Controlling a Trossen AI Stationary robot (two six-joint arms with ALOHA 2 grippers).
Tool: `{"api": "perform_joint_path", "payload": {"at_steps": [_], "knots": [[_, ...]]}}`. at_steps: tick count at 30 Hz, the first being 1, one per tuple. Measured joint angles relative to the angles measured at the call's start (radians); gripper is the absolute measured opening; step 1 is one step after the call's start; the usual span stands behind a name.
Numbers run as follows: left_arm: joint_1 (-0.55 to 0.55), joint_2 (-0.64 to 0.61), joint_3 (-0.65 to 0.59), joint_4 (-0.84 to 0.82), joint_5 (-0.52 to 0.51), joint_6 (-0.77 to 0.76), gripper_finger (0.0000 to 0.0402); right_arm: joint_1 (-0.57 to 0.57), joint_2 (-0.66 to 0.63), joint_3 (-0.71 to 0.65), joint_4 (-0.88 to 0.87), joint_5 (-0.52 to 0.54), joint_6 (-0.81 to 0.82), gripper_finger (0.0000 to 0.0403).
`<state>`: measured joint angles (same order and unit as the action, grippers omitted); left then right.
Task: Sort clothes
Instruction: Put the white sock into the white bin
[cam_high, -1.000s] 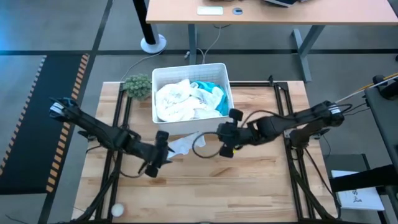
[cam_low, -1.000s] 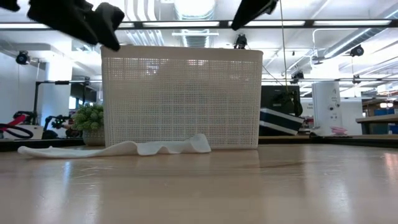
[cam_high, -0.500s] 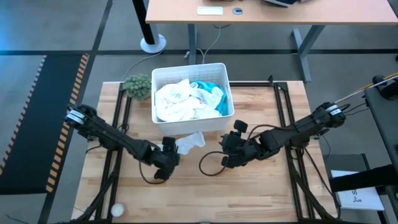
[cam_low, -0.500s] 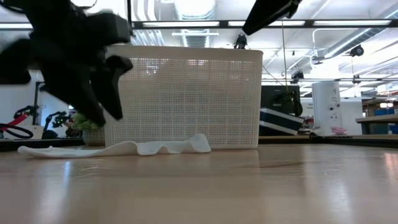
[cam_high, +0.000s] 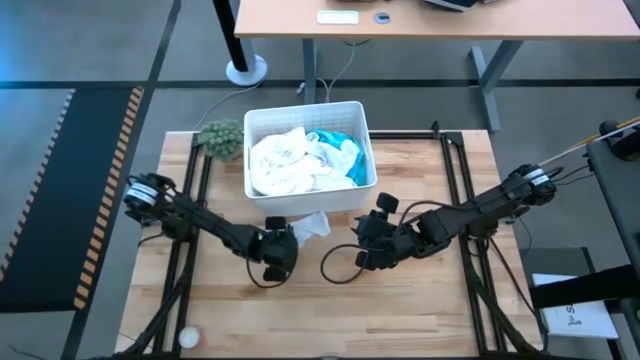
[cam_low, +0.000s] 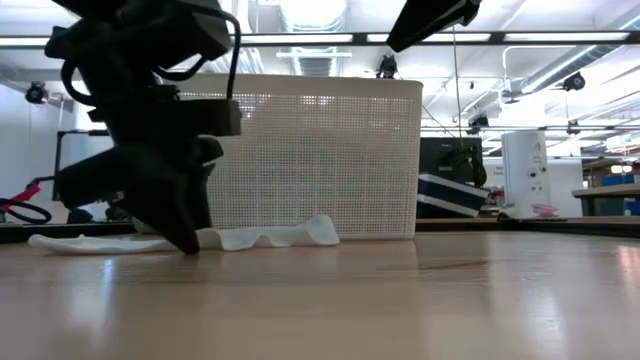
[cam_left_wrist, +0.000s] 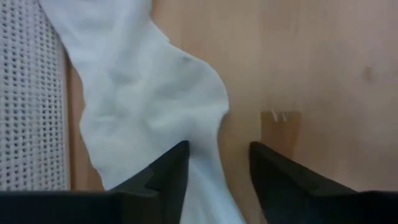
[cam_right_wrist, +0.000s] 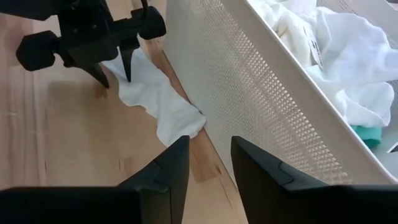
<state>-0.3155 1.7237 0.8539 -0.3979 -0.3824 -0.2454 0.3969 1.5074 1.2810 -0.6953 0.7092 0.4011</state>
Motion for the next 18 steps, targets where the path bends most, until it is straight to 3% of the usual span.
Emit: {"api": "perform_joint_path", "payload": {"at_steps": [3,7,18], "knots": [[0.000,-0.007,0.001,0.013,-0.018,0.002,0.0113,0.000,0.000,-0.004,-0.001,0.001,0.000,0.0098],[0.003,-0.039,0.002,0.005,-0.042,0.047,0.0020,0.000,0.000,-0.008,-0.001,0.001,0.000,0.0090],[-0.007,-0.308,0.043,0.015,-0.024,0.084,0.0001,0.025,-0.013,-0.009,-0.003,0.000,-0.020,0.0070]]}}
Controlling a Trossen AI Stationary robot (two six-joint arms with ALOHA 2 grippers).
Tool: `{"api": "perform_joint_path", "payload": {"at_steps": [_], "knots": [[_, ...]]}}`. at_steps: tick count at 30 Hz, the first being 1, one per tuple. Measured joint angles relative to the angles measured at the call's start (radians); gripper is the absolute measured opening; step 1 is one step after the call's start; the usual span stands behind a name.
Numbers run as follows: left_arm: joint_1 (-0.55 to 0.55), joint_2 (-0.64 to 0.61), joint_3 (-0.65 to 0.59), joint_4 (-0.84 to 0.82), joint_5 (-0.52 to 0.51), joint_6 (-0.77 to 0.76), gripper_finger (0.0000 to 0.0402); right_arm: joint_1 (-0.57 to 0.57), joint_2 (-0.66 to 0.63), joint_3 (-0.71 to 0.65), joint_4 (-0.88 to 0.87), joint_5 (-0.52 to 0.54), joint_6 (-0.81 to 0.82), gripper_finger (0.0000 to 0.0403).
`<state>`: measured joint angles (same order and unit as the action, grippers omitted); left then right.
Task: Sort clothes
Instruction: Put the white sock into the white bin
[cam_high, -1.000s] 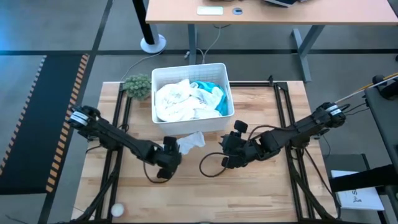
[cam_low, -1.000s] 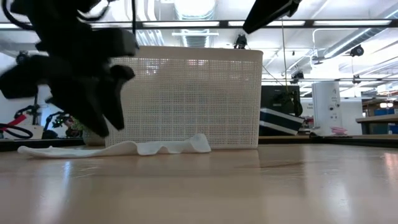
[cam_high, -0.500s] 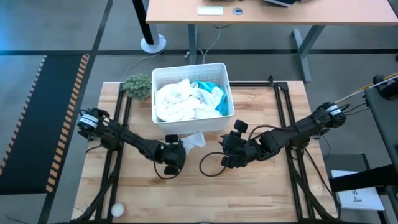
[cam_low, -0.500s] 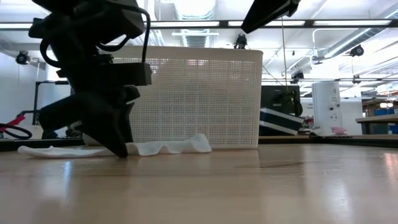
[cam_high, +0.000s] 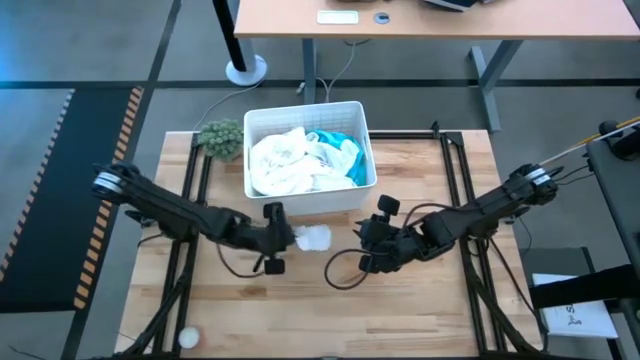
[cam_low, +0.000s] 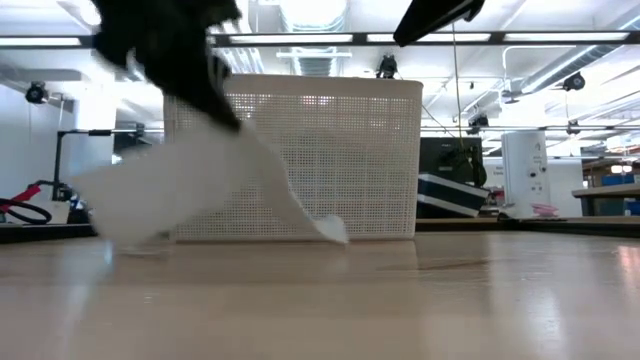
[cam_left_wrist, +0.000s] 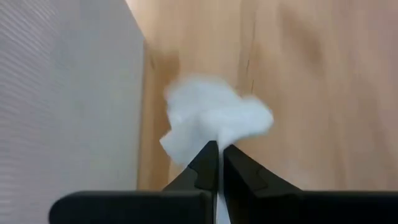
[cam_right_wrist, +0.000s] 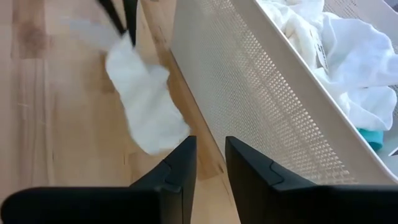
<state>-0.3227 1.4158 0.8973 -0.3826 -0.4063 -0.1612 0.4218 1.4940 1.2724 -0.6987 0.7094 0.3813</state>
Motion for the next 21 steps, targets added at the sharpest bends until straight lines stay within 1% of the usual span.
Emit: {"api": "perform_joint_path", "payload": {"at_steps": [3,6,10,12,17,19,21], "knots": [[-0.001,-0.103,0.029,0.033,-0.026,0.005,0.0001,0.005,-0.007,0.000,-0.002,0.000,0.000,0.0066],[-0.001,-0.196,0.051,0.108,-0.071,0.053,0.0000,0.013,-0.014,0.000,0.001,0.001,0.000,0.0062],[0.014,-0.284,0.080,0.222,-0.160,0.189,0.0000,0.020,-0.020,0.000,0.005,0.001,0.000,0.0054],[0.044,-0.312,0.105,0.252,-0.172,0.250,0.0000,0.020,-0.022,0.000,0.009,0.001,0.000,0.0050],[0.163,-0.324,0.169,0.249,-0.165,0.350,0.0000,0.019,-0.022,0.000,0.012,0.009,-0.009,0.0041],[0.232,-0.313,0.196,0.249,-0.127,0.378,0.0000,0.022,-0.022,0.000,0.019,0.022,-0.025,0.0038],[0.312,-0.300,0.225,0.241,-0.052,0.388,0.0000,0.022,-0.022,0.000,0.032,0.024,-0.038,0.0036]]}}
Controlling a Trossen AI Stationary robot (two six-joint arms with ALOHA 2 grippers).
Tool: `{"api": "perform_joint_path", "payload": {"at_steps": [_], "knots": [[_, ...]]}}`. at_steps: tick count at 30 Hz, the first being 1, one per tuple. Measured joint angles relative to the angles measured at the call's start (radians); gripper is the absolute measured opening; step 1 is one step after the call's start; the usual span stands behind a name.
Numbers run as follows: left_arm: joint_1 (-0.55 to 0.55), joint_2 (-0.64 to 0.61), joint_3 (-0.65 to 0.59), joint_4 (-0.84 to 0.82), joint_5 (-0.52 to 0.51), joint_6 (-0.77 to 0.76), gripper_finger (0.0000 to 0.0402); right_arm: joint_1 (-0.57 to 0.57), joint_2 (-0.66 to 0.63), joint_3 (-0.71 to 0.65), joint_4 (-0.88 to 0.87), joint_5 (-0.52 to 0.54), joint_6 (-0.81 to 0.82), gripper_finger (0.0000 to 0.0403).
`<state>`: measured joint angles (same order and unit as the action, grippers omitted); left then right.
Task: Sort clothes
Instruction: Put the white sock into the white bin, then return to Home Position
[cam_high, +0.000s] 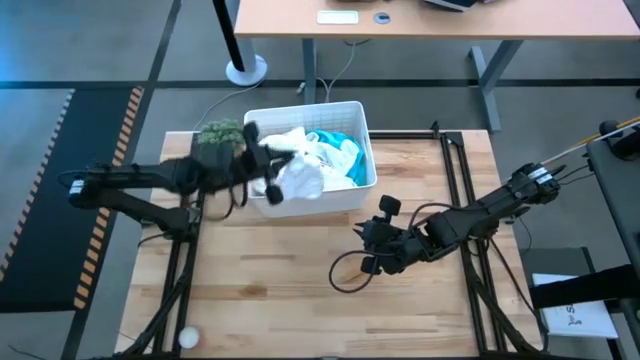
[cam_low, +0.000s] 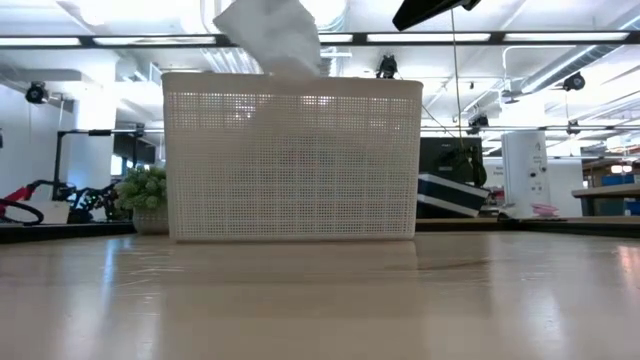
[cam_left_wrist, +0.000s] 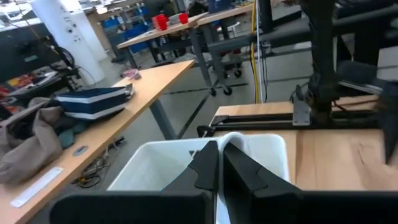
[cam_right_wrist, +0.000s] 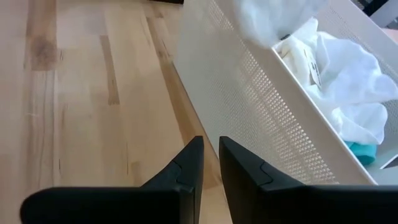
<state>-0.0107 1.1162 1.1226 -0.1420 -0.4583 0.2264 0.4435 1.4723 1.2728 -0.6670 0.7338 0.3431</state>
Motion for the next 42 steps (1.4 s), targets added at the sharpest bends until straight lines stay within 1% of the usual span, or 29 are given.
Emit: {"api": "perform_joint_path", "payload": {"at_steps": [5,7,10,12,15,17,23,25,27,30,35,36,38,40,42], "knots": [[0.225,0.072,0.081,-0.004,0.268,-0.032,0.0000,0.000,-0.006,0.000,0.000,0.001,-0.006,0.0032],[0.297,0.114,0.109,-0.006,0.347,-0.048,0.0000,0.000,-0.013,0.000,0.000,0.001,-0.014,0.0033],[0.378,0.181,0.136,-0.022,0.422,-0.059,0.0000,0.002,-0.021,0.000,-0.001,0.003,-0.028,0.0033],[0.411,0.227,0.145,-0.023,0.436,-0.060,0.0000,0.002,-0.027,0.000,0.000,0.012,-0.048,0.0032],[0.449,0.295,0.145,-0.021,0.441,-0.060,0.0000,0.003,-0.039,0.000,-0.016,0.071,-0.067,0.0027],[0.467,0.337,0.144,-0.017,0.442,-0.060,0.0000,0.003,-0.050,0.000,-0.024,0.084,-0.074,0.0023],[0.487,0.445,0.145,-0.004,0.442,-0.067,0.0001,-0.007,-0.088,0.001,-0.036,0.129,-0.120,0.0012],[0.487,0.468,0.155,-0.004,0.443,-0.070,0.0009,-0.024,-0.111,0.001,-0.035,0.137,-0.127,0.0008],[0.485,0.479,0.166,-0.005,0.446,-0.068,0.0024,-0.050,-0.139,0.001,-0.036,0.138,-0.124,0.0005],[0.485,0.485,0.187,-0.010,0.450,-0.068,0.0056,-0.111,-0.186,0.001,-0.037,0.111,-0.108,0.0001],[0.482,0.463,0.209,-0.028,0.450,-0.077,0.0126,-0.282,-0.253,0.001,-0.041,0.050,-0.082,0.0012],[0.482,0.454,0.214,-0.039,0.450,-0.081,0.0141,-0.322,-0.258,0.001,-0.042,0.020,-0.081,0.0017],[0.482,0.440,0.229,-0.049,0.450,-0.087,0.0171,-0.412,-0.265,0.001,-0.042,-0.083,-0.081,0.0035],[0.482,0.426,0.238,-0.068,0.450,-0.091,0.0200,-0.502,-0.261,0.001,-0.039,-0.203,-0.080,0.0060],[0.482,0.413,0.246,-0.079,0.450,-0.100,0.0227,-0.577,-0.246,0.001,-0.033,-0.277,-0.059,0.0089]]}}
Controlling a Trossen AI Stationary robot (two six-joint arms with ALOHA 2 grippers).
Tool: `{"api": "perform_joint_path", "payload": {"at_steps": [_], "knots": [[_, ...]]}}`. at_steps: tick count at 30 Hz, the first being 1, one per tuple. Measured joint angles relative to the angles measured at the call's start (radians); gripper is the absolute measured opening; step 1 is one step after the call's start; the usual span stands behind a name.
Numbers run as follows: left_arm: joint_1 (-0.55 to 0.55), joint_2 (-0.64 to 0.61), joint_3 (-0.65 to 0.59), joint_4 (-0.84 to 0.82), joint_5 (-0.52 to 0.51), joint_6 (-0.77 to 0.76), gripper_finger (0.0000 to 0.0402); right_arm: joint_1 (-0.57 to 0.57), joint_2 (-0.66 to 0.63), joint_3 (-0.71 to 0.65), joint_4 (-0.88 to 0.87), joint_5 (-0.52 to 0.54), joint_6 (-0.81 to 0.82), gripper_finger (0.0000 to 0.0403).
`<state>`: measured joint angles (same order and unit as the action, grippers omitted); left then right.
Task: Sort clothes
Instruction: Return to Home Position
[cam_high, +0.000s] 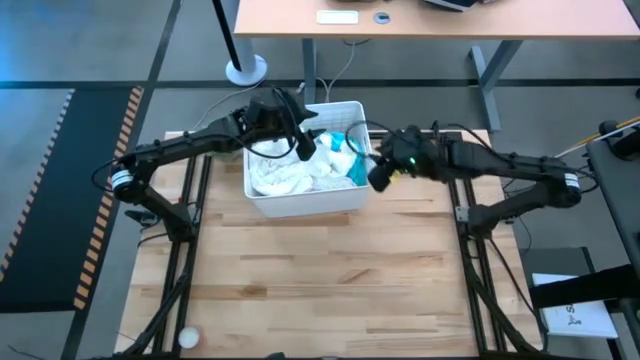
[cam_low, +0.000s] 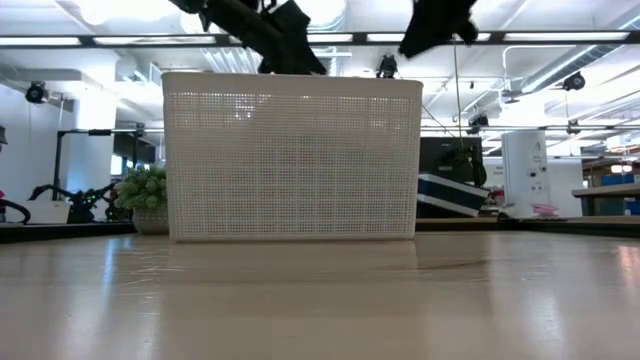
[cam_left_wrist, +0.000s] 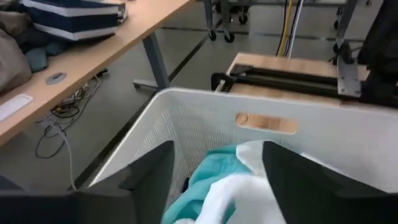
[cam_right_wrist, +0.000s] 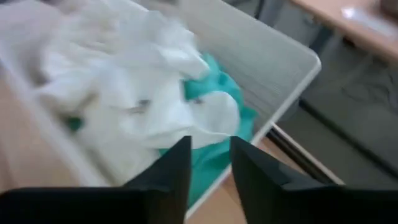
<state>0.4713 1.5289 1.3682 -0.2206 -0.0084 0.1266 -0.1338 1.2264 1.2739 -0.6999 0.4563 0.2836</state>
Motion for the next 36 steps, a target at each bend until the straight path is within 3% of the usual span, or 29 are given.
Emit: {"api": "perform_joint_path", "payload": {"at_steps": [7,10,13,17,23,31,36], "knots": [[0.000,-0.030,0.029,-0.071,-0.008,-0.014,0.0293,-0.172,0.096,0.000,0.007,-0.070,0.062,0.0208],[0.000,-0.043,0.030,-0.097,-0.028,-0.023,0.0298,-0.213,0.155,0.000,0.009,-0.117,0.068,0.0243],[0.000,-0.077,0.007,-0.095,-0.066,-0.020,0.0288,-0.246,0.209,0.000,0.011,-0.120,0.085,0.0253],[0.000,-0.139,-0.035,-0.090,-0.072,-0.017,0.0259,-0.273,0.255,0.000,0.022,-0.077,0.079,0.0209],[0.000,-0.307,-0.186,0.032,-0.053,-0.015,0.0192,-0.274,0.250,0.000,-0.018,0.067,0.068,0.0028],[0.000,-0.508,-0.392,0.094,-0.031,-0.033,0.0107,-0.281,0.197,-0.016,-0.188,0.148,0.241,0.0004],[0.000,-0.601,-0.490,0.105,-0.025,-0.042,0.0072,-0.276,0.155,-0.080,-0.172,0.178,0.377,0.0002]]}}
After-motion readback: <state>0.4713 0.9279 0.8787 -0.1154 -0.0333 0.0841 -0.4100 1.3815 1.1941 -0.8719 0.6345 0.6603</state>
